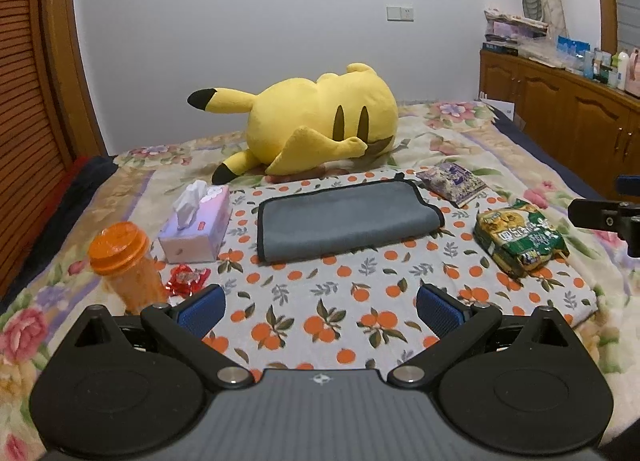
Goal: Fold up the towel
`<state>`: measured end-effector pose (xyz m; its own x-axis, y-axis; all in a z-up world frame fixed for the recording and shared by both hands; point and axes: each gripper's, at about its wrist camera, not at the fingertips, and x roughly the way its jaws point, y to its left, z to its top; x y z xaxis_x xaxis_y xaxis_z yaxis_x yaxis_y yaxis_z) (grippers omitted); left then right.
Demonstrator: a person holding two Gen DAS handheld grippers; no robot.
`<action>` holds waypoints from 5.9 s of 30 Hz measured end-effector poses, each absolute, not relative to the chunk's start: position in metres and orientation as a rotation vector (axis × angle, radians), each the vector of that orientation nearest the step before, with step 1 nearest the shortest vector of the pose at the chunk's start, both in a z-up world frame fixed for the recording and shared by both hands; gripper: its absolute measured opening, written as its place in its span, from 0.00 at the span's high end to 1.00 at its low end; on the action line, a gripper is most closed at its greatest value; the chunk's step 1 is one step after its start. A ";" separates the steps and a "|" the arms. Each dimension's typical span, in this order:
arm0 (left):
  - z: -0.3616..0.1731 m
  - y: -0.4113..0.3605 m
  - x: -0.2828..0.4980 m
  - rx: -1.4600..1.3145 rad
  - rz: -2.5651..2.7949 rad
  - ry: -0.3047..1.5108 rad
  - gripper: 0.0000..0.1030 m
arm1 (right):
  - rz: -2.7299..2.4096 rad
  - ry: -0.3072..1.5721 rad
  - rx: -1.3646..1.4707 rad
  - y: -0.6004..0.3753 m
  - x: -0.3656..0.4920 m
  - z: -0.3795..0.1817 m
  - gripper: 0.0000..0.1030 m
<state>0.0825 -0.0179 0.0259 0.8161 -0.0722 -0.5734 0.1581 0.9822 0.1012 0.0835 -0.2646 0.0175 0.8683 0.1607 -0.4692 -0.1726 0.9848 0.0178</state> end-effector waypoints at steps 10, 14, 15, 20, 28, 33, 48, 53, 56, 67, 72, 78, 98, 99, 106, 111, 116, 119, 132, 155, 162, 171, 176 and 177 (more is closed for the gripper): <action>0.017 -0.016 0.059 0.147 -0.112 0.607 0.00 | 0.173 0.496 -0.009 -0.264 0.062 0.009 0.00; 0.010 -0.016 0.055 0.141 -0.111 0.616 0.00 | 0.169 0.499 -0.006 -0.265 0.056 0.003 0.00; 0.008 -0.016 0.054 0.142 -0.111 0.619 0.00 | 0.168 0.500 -0.005 -0.265 0.055 0.002 0.00; -0.003 -0.014 0.049 0.137 -0.105 0.634 0.00 | 0.164 0.509 0.000 -0.264 0.050 -0.009 0.00; -0.014 -0.013 0.043 0.144 -0.093 0.646 0.00 | 0.160 0.532 0.010 -0.264 0.046 -0.021 0.00; -0.015 -0.013 0.035 0.139 -0.087 0.639 0.00 | 0.166 0.529 0.014 -0.263 0.041 -0.020 0.00; -0.024 -0.009 0.020 0.106 -0.070 0.635 0.00 | 0.163 0.525 -0.008 -0.258 0.029 -0.027 0.00; -0.025 -0.007 0.019 0.097 -0.059 0.629 0.00 | 0.167 0.532 -0.024 -0.256 0.031 -0.031 0.00; -0.026 -0.004 0.019 0.087 -0.050 0.628 0.00 | 0.159 0.537 -0.022 -0.256 0.033 -0.033 0.00; -0.020 -0.002 0.011 0.077 -0.032 0.571 0.00 | 0.147 0.522 -0.005 -0.261 0.030 -0.032 0.00; -0.017 -0.002 0.008 0.078 -0.037 0.546 0.00 | 0.144 0.502 0.000 -0.262 0.028 -0.030 0.00; -0.015 -0.003 0.003 0.083 -0.047 0.518 0.00 | 0.145 0.475 0.003 -0.263 0.025 -0.028 0.00; -0.008 -0.007 -0.008 0.095 -0.063 0.438 0.00 | 0.142 0.414 0.004 -0.263 0.019 -0.024 0.00; -0.007 -0.007 -0.008 0.095 -0.063 0.433 0.00 | 0.141 0.409 0.004 -0.263 0.018 -0.024 0.00; -0.005 -0.006 -0.009 0.089 -0.062 0.409 0.00 | 0.133 0.378 0.007 -0.265 0.014 -0.021 0.00; -0.004 -0.004 -0.009 0.081 -0.060 0.404 0.00 | 0.127 0.360 0.012 -0.266 0.012 -0.020 0.00; -0.004 -0.004 -0.008 0.082 -0.059 0.403 0.00 | 0.127 0.356 0.014 -0.267 0.012 -0.020 0.00; -0.004 -0.004 -0.008 0.082 -0.059 0.403 0.00 | 0.127 0.356 0.014 -0.267 0.012 -0.020 0.00; -0.005 -0.004 -0.009 0.083 -0.059 0.402 0.00 | 0.126 0.354 0.015 -0.267 0.012 -0.020 0.00; -0.005 -0.004 -0.009 0.085 -0.059 0.401 0.00 | 0.124 0.348 0.019 -0.268 0.012 -0.020 0.00; -0.005 -0.004 -0.009 0.084 -0.059 0.401 0.00 | 0.124 0.348 0.019 -0.268 0.012 -0.020 0.00; -0.005 -0.004 -0.009 0.084 -0.059 0.401 0.00 | 0.124 0.348 0.019 -0.268 0.012 -0.021 0.00; -0.005 -0.004 -0.009 0.084 -0.059 0.401 0.00 | 0.124 0.347 0.019 -0.268 0.011 -0.020 0.00; -0.005 -0.004 -0.009 0.084 -0.059 0.401 0.00 | 0.124 0.348 0.019 -0.268 0.012 -0.020 0.00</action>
